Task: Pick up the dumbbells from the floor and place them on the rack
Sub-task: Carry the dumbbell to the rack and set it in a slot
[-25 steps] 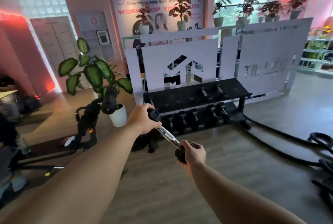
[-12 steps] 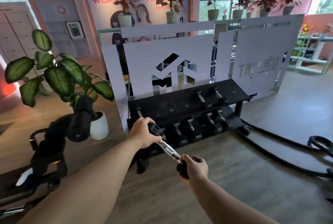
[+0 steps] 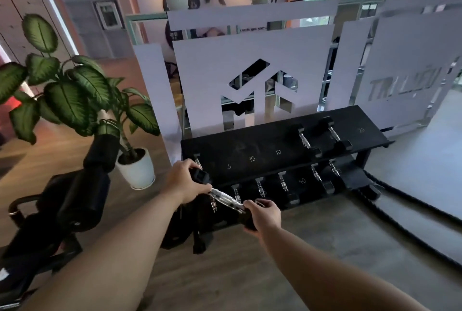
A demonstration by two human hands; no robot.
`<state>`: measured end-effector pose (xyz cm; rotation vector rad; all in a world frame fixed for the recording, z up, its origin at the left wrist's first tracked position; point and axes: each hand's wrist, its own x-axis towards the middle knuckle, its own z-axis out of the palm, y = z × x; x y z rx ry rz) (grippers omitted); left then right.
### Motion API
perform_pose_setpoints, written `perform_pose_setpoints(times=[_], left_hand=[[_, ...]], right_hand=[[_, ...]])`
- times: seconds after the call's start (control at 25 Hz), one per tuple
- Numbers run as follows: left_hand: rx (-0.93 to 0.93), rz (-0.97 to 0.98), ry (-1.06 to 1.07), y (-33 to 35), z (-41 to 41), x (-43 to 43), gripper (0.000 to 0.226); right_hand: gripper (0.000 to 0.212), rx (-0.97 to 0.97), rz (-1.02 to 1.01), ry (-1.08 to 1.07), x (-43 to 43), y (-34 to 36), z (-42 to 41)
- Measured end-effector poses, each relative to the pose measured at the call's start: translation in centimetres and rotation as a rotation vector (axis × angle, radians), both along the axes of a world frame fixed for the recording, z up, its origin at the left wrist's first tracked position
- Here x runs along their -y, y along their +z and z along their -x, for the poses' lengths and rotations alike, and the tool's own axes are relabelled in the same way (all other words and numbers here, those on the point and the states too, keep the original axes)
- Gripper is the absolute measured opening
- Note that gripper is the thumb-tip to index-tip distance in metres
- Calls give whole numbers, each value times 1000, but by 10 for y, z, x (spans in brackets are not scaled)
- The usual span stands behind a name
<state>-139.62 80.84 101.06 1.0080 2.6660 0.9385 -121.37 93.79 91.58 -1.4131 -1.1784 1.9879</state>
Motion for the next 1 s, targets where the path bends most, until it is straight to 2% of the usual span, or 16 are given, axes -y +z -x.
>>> perform_pose_setpoints(times=[0.2, 0.36, 0.56, 0.72, 1.0], left_hand=[[35, 43, -82, -34, 123, -89, 65], [-22, 81, -134, -57, 205, -153, 63], [31, 172, -224, -78, 273, -230, 64], [48, 191, -246, -99, 317, -290, 79], [69, 257, -297, -149, 400, -365, 91]], right_hand=[[45, 13, 13, -93, -62, -24, 108], [47, 90, 34, -181, -107, -44, 183], [44, 159, 115, -244, -157, -84, 254], [41, 162, 210, -319, -197, -115, 304], [51, 214, 229, -420, -246, -163, 383]])
